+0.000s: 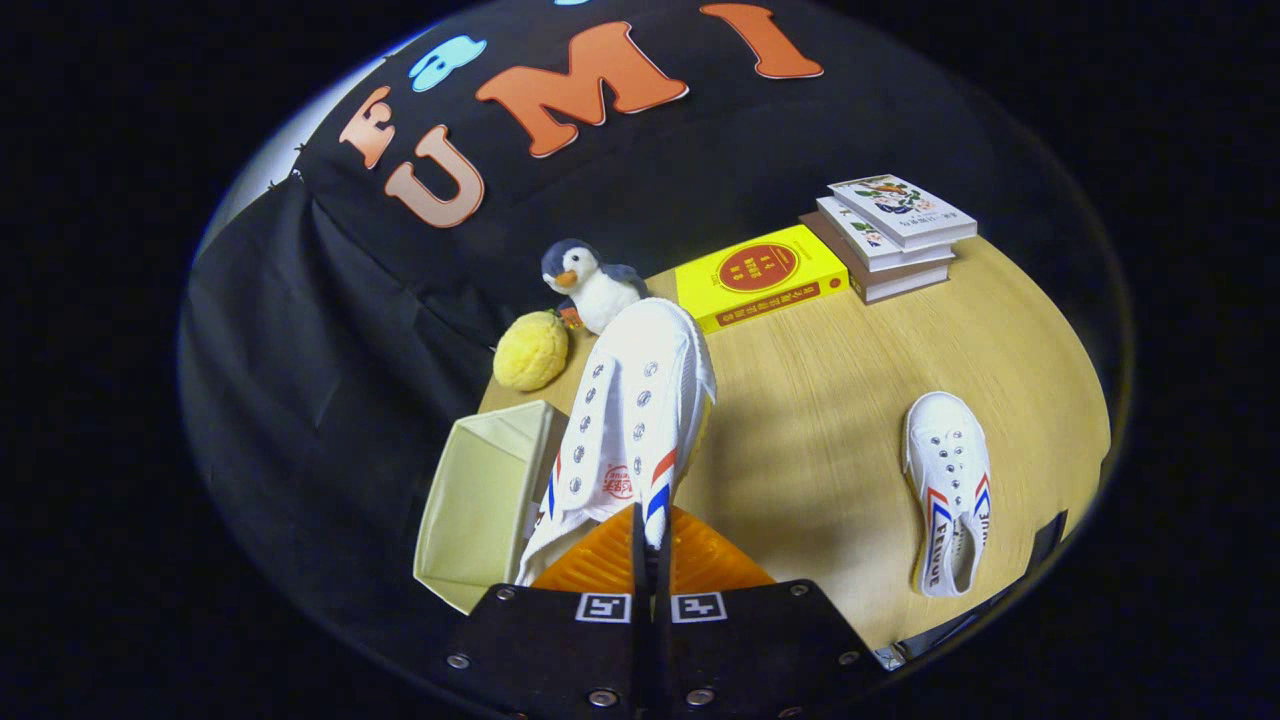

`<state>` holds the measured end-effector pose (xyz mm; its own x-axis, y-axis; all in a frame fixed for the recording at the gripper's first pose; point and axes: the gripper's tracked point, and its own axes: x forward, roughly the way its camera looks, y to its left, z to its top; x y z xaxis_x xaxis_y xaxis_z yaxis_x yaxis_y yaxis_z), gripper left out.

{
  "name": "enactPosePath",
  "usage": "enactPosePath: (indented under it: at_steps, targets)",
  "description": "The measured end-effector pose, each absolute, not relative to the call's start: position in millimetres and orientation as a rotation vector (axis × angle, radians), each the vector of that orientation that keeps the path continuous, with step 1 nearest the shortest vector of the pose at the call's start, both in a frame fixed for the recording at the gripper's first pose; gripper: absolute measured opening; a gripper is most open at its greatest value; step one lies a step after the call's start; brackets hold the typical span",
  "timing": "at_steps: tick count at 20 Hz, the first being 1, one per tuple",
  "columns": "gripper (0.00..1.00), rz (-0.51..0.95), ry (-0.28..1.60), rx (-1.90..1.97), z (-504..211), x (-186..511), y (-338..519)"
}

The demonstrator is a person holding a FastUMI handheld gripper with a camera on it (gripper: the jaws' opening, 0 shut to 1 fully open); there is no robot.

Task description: Open the storage box then place both shoes into the box .Put the left shoe in first, then the right shoe, with the right side of both shoes facing outward in a uniform manner.

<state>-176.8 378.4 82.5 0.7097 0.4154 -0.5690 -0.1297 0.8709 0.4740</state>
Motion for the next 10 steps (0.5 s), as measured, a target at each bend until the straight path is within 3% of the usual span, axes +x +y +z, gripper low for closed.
enactPosePath:
  at_steps: [6, 10]
  targets:
    - [0.0, 0.409, 0.693, 0.469, 120, -186, 482]
    - [0.0, 0.438, 0.74, 0.453, 102, -194, 547]
